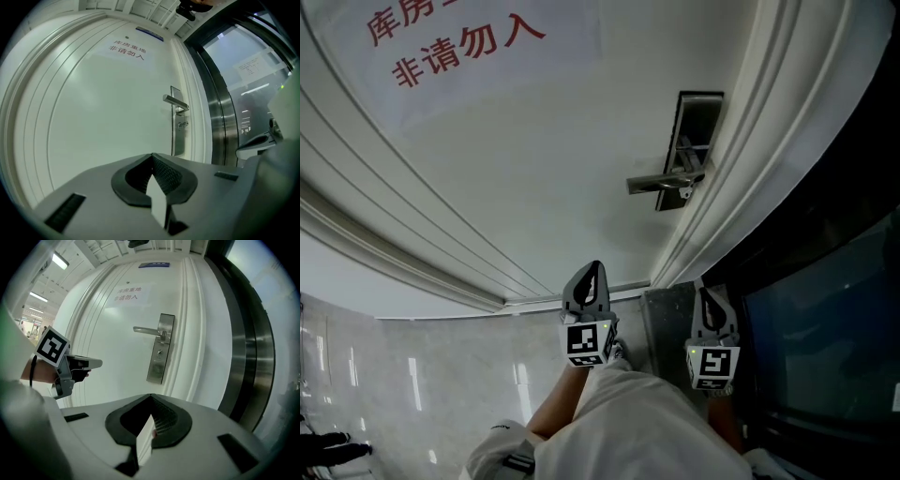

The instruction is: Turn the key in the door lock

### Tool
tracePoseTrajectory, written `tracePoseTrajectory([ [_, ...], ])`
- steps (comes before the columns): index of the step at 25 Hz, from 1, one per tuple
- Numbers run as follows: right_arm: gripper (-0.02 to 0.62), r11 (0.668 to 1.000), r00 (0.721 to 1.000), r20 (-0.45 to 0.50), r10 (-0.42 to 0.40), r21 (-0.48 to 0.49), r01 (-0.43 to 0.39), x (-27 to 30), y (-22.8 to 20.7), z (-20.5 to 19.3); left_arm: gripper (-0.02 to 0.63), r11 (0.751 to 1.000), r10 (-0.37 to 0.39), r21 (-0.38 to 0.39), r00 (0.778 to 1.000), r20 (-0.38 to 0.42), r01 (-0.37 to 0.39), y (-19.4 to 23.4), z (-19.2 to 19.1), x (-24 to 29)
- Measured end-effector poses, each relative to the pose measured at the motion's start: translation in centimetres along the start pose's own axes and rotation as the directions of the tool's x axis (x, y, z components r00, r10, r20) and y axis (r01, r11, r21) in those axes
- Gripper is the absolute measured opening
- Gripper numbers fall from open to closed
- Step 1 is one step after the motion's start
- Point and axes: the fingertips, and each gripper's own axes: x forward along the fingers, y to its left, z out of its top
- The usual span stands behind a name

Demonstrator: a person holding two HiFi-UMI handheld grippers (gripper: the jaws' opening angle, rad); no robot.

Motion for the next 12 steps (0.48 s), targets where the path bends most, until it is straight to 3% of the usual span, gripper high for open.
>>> tracePoseTrajectory([
  [4, -0.006, 0.999, 1.0, 0.008, -0.01, -0.05, 0.011, 2.3, 0.2, 1.3, 0.006, 1.0, -0.019, -0.002, 1.0, 0.011, 0.019, 0.6, 0.3, 1.9],
  [9, -0.006, 0.999, 1.0, 0.018, -0.01, 0.039, 0.01, 4.4, 0.5, 1.7, 0.006, 0.998, -0.057, 0.012, 0.998, -0.003, 0.057, 0.3, 0.1, 3.1],
  [12, -0.006, 1.0, 1.0, 0.031, 0.001, 0.015, -0.001, 5.0, 1.3, 2.7, 0.006, 0.997, -0.076, 0.014, 0.997, 0.008, 0.076, 0.5, 0.6, 3.3],
])
